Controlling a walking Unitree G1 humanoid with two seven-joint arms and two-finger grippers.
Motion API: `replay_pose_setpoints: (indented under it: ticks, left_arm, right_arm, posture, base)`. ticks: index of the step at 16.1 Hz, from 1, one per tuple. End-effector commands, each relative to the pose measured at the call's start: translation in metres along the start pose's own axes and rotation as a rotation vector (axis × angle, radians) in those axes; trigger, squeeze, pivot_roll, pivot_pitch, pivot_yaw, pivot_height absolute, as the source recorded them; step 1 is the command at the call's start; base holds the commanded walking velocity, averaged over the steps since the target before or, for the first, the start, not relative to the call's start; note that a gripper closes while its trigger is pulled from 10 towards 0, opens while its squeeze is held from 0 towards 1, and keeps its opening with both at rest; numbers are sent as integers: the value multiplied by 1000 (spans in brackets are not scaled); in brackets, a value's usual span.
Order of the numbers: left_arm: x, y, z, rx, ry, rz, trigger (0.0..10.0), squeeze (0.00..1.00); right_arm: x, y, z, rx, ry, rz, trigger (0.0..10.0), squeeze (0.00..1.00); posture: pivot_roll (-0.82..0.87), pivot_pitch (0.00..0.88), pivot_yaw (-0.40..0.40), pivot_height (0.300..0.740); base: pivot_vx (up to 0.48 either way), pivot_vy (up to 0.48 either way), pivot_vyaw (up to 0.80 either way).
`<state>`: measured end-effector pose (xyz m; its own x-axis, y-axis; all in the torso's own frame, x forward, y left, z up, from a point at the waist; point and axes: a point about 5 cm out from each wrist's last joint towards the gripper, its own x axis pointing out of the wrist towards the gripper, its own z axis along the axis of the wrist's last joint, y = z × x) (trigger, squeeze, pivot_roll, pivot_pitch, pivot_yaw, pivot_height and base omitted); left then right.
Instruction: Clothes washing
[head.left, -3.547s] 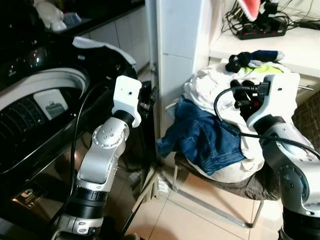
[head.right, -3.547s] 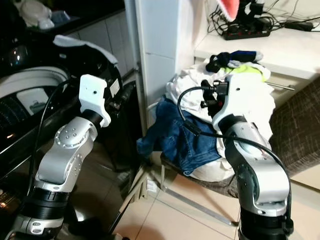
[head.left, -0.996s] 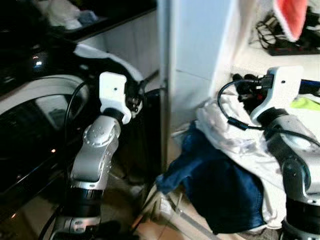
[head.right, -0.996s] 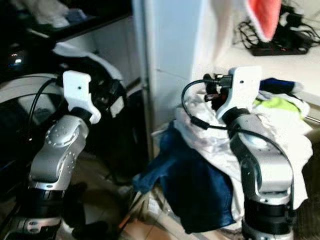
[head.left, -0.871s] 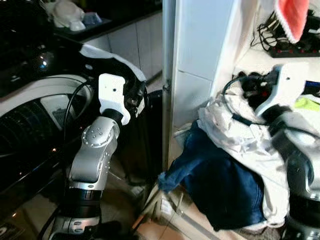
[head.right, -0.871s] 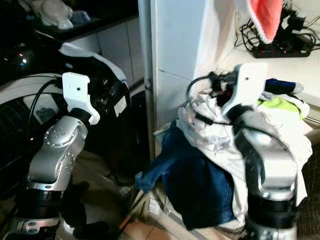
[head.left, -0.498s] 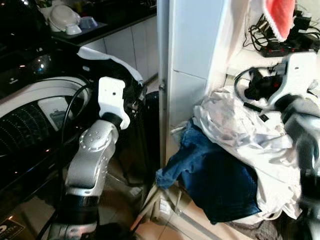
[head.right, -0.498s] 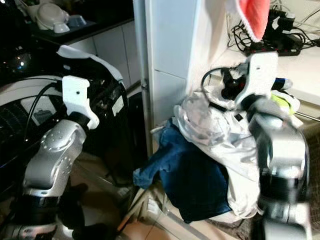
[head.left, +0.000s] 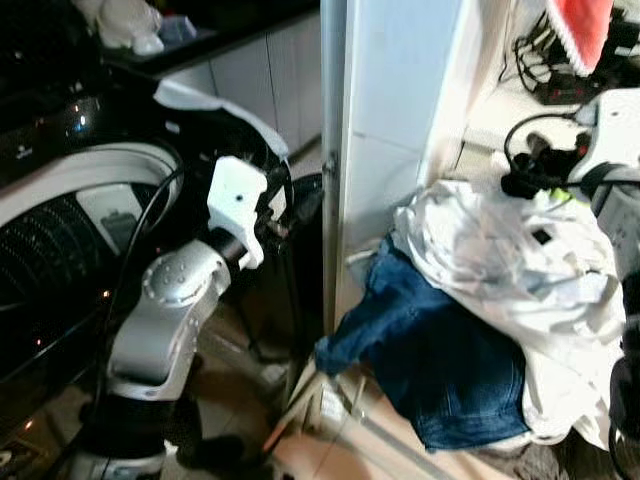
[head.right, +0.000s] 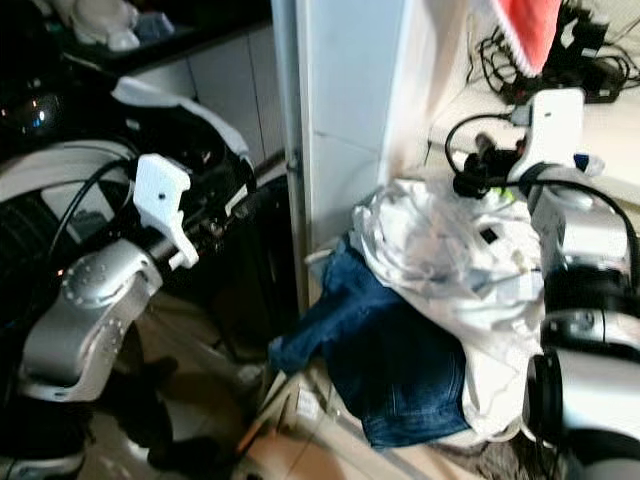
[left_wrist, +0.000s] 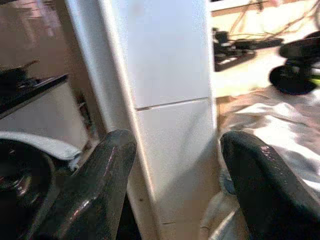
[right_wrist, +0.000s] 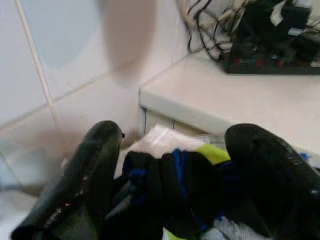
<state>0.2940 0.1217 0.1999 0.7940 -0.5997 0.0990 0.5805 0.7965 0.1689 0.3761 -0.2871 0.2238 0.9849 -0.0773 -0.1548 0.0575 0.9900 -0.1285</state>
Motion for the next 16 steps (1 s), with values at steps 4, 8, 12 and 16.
replay_pose_setpoints:
  ticks: [4,8,12,16]
  left_arm:
    - [-4,-9,1,3,21,-103,10000,0]
    - [-6,-17,6,-45,-8,-186,10000,0]
    - [-10,-24,12,-115,-46,-294,10000,0]
    - [-18,-29,12,-129,-33,-385,10000,0]
  right_arm:
    - [4,-7,-21,-45,157,4,10000,0]
    - [2,-11,-32,4,207,11,7333,0]
    - [1,-14,-36,14,223,20,0,0]
    - [1,-14,-36,9,218,30,0,0]
  posture:
    - [44,0,29,740]
    - [37,0,33,740]
    - [32,0,43,740]
    - [39,0,41,740]
  base:
    - [0,0,0]
    - [0,0,0]
    - [0,0,0]
    - [0,0,0]
